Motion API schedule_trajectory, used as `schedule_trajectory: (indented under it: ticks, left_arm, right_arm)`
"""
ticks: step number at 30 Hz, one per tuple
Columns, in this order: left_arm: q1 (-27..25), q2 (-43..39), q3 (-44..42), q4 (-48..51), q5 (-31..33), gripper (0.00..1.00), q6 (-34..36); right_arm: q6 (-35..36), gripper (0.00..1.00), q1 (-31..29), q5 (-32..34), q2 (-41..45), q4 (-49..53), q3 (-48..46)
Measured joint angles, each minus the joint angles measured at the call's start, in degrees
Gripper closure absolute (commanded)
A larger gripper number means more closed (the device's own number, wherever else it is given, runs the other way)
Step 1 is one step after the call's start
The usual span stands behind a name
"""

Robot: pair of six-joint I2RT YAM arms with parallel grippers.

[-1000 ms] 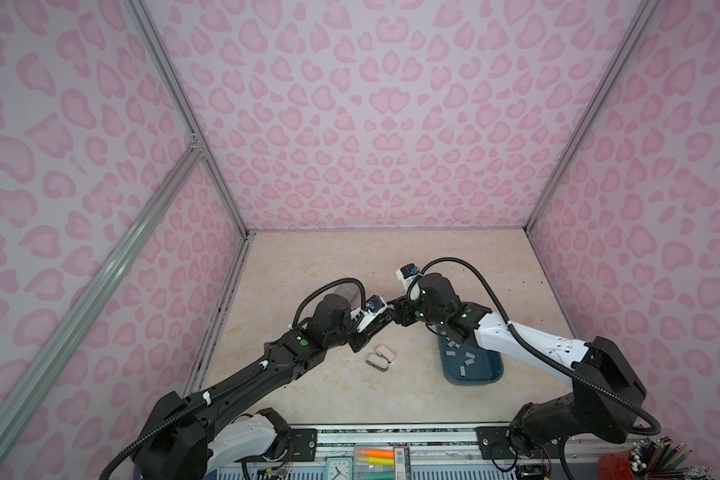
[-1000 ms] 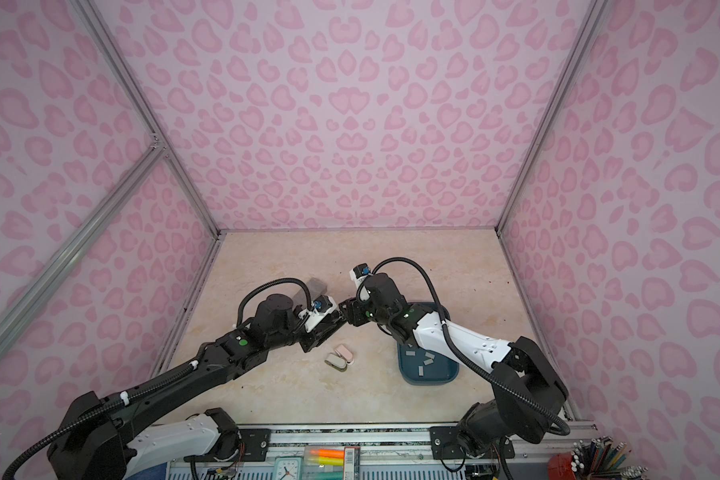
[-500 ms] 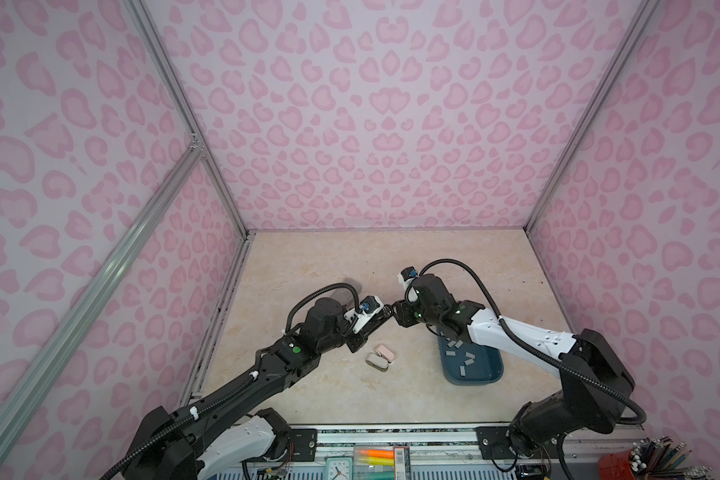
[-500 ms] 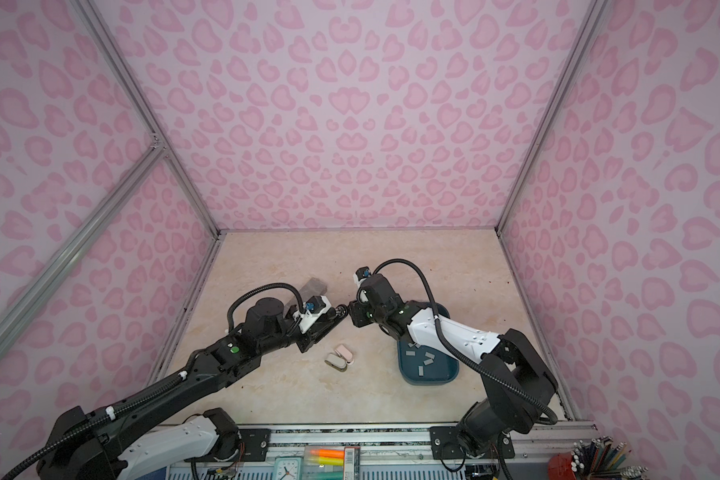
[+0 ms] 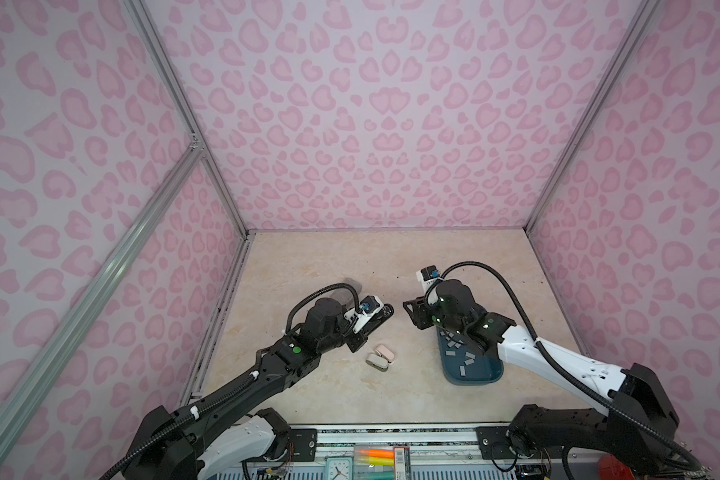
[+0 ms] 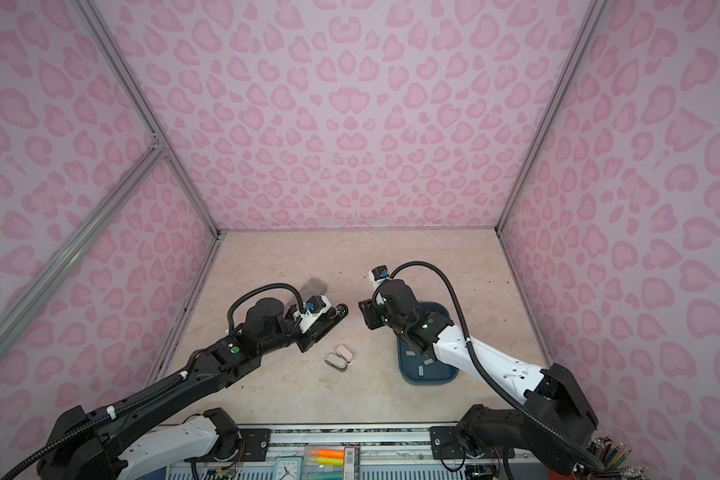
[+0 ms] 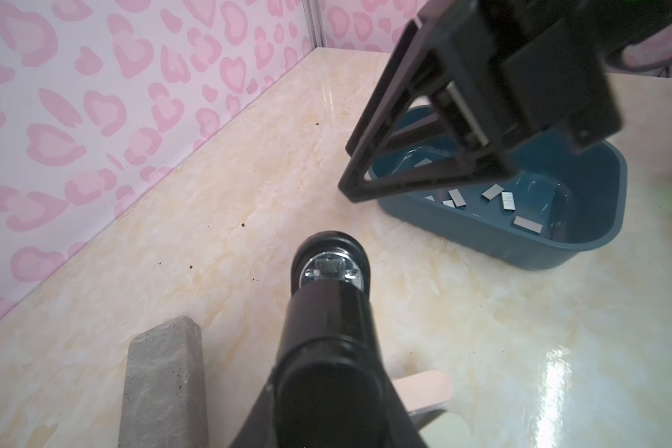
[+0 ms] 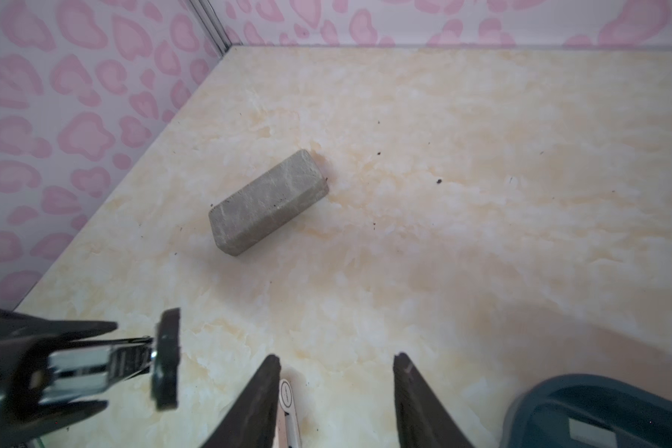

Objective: Load the staples into the stapler

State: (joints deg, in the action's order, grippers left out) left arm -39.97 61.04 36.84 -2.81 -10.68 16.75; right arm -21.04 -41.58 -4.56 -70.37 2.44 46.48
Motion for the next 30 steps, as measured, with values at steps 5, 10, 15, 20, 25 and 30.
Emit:
schedule_trajectory:
  ticks: [5,10,15,20,25,30]
  left_arm:
    - [0.0,0.8,0.7,0.1,-0.2,0.96,0.0]
    - [0.0,1.0,0.7,0.1,-0.9,0.96,0.0]
    - [-0.1,1.6,1.0,0.2,-1.6,0.96,0.4]
    - [-0.1,1.6,1.1,0.2,-2.9,0.96,0.9]
    - [-0.1,0.6,1.0,0.2,-4.2,0.96,1.1]
    - [-0.1,0.0,0.5,0.3,-4.3,0.96,1.3]
  right_arm:
    - [1.3,0.40,-0.7,-5.1,4.2,-5.6,-3.7]
    - [2.2,0.41,-1.5,-8.3,3.6,-8.8,-4.0]
    - [2.3,0.44,-2.3,-9.0,-0.4,-8.5,-1.2]
    - [2.4,0.46,-2.4,-6.6,-4.2,-5.7,1.4]
    - [2.4,0.48,-2.6,-5.4,-7.2,-4.2,3.9]
    - [2.3,0.48,-2.6,-6.2,-9.0,-3.9,5.0]
